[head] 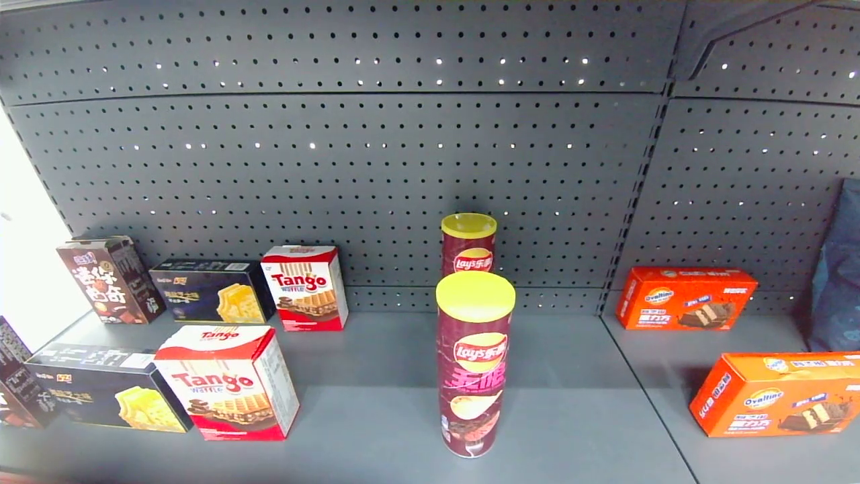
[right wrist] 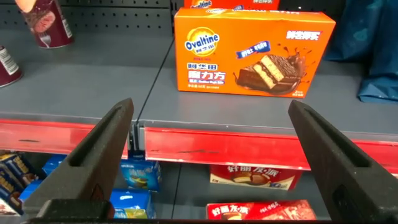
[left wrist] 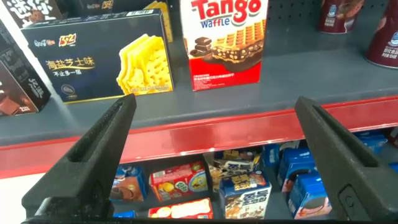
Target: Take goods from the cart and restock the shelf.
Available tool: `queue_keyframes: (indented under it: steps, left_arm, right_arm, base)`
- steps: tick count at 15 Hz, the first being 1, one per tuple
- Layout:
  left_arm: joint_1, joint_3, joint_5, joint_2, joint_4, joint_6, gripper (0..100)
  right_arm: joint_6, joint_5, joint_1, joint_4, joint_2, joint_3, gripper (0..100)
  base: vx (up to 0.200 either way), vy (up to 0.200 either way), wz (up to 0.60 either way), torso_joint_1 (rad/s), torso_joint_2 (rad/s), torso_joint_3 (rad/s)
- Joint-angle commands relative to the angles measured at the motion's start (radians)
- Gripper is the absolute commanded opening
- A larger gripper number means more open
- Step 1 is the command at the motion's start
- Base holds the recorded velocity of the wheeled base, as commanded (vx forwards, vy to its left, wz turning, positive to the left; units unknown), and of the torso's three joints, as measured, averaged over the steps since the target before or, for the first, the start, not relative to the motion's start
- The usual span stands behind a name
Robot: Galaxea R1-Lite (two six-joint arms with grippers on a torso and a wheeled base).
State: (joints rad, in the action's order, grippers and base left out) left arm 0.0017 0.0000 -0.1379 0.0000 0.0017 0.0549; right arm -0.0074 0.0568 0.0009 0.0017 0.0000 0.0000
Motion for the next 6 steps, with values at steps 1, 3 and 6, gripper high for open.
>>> queue_keyframes:
  steps: [1, 3, 6]
  left_arm:
    - [0.000, 0.000, 0.001, 0.000, 0.000, 0.000, 100]
    - [0.000, 0.000, 0.000, 0.000, 0.000, 0.000, 100]
    - [0.000, 0.000, 0.001, 0.000, 0.000, 0.000, 100]
  right_arm:
    - [0.000, 0.000, 0.001, 0.000, 0.000, 0.000, 100]
    - [-0.002, 0.001, -0.001, 0.000, 0.000, 0.000, 100]
    - [0.001, 0.000, -0.001, 0.000, 0.000, 0.000, 100]
  base:
    - [0.000, 0.000, 0.00, 0.000, 0.00, 0.000]
    - [0.000, 0.000, 0.00, 0.000, 0.00, 0.000]
    - [0.000, 0.000, 0.00, 0.000, 0.00, 0.000]
